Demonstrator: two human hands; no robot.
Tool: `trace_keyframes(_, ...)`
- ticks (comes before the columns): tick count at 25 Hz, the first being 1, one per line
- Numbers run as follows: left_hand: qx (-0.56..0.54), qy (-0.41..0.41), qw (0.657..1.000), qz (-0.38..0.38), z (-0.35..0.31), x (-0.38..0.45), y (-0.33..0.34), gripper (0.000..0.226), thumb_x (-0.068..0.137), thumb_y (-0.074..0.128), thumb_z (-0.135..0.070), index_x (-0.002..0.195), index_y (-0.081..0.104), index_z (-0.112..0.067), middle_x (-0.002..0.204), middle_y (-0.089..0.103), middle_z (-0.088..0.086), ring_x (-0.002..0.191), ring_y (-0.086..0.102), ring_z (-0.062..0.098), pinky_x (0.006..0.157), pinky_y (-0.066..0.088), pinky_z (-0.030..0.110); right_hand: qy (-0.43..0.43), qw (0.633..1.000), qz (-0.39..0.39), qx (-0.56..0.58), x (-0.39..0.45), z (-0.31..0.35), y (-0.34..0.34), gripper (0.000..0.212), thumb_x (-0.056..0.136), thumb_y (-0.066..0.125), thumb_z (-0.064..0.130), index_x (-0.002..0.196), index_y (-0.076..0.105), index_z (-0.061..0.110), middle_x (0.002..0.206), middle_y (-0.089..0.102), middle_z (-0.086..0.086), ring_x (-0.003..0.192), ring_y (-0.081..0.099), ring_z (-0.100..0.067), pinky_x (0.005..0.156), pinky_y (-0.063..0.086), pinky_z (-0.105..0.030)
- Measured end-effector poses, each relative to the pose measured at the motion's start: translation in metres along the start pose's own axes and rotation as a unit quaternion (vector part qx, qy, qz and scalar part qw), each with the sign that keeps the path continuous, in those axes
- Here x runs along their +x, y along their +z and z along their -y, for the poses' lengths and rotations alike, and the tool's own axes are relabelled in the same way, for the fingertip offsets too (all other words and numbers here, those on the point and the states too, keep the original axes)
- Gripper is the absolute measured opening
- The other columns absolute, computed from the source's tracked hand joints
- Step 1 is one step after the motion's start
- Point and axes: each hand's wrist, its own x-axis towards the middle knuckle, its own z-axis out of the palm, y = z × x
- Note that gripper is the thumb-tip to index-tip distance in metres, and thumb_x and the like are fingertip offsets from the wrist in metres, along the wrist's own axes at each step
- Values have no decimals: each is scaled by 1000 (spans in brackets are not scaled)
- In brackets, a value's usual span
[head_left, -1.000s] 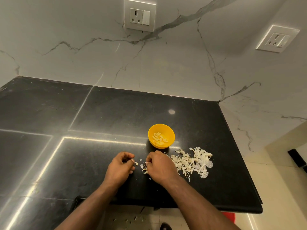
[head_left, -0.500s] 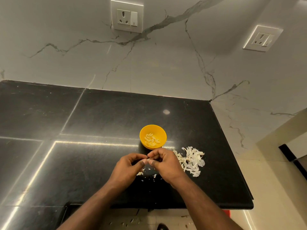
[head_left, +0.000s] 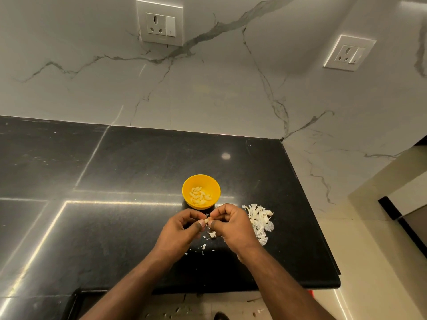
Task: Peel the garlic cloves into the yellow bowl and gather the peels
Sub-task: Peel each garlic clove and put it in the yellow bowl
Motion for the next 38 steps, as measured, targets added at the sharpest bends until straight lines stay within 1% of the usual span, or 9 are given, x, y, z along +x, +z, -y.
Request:
trace_keyframes(3,-6,5,1000,10,-1,2,4,6,91,72,-16,94,75,-21,85,77,-1,76,70,9,69,54,22,11,1000,3,16,-1,3,-4,17,81,74,-3,90,67,10,74,72,-2,65,65,-10,62,55,-27)
trace_keyframes(5,-11,-1,1000,-1,-1,5,5,4,91,73,-14,93,74,-17,83,77,1,73,69,10,62,51,18,13,999,14,33,-2,3,-7,18,81,71,-7,93,67,6,72,72,1,65,64,-10,59,53,-25)
trace_keyframes(8,-10,2,1000,-3,-2,6,5,4,91,72,-11,92,73,-15,77,75,2,67,65,7,57,47,15,8,999,14,33,-3,3,-10,19,81,70,-8,93,67,7,73,72,1,66,65,-8,61,54,-25)
trace_keyframes(12,-2,-2,1000,-5,-3,5,6,7,86,77,-10,91,75,-16,80,77,-2,68,67,3,61,48,15,7,1000,13,28,-3,3,-11,20,80,70,-7,94,68,8,77,73,-4,67,65,-8,61,52,-23)
trace_keyframes(19,78,19,996,-37,-3,0,5,10,86,78,-20,88,72,-26,81,75,-13,74,68,1,66,49,21,11,1000,11,15,-1,2,-5,21,78,73,-2,94,70,12,82,74,-7,70,67,-10,66,55,-29)
trace_keyframes(24,126,33,990,-56,-5,-5,6,9,86,78,-24,89,72,-30,79,73,-21,75,67,-4,61,46,13,8,1000,2,1,-1,-1,-1,20,79,73,-2,92,70,13,80,74,-4,71,66,-7,70,56,-30)
trace_keyframes(28,146,47,986,-72,-5,-7,7,10,87,78,-23,88,71,-31,75,72,-15,75,65,-6,57,46,8,8,1000,-7,-11,-1,-3,2,22,76,75,1,91,71,17,80,74,-1,73,67,-7,76,59,-39)
trace_keyframes(34,147,62,984,-75,-6,-9,8,13,86,78,-22,83,70,-32,76,70,-25,74,66,-4,59,47,9,-4,999,-22,-37,-2,-4,6,22,74,71,1,88,70,18,81,73,-3,73,64,-9,77,58,-45)
trace_keyframes(38,150,66,983,-77,-5,-11,9,13,87,77,-20,84,70,-31,74,69,-25,73,65,-4,57,47,10,-2,999,-22,-32,-3,-2,6,22,74,72,3,90,70,18,79,73,-1,72,66,-10,76,58,-45)
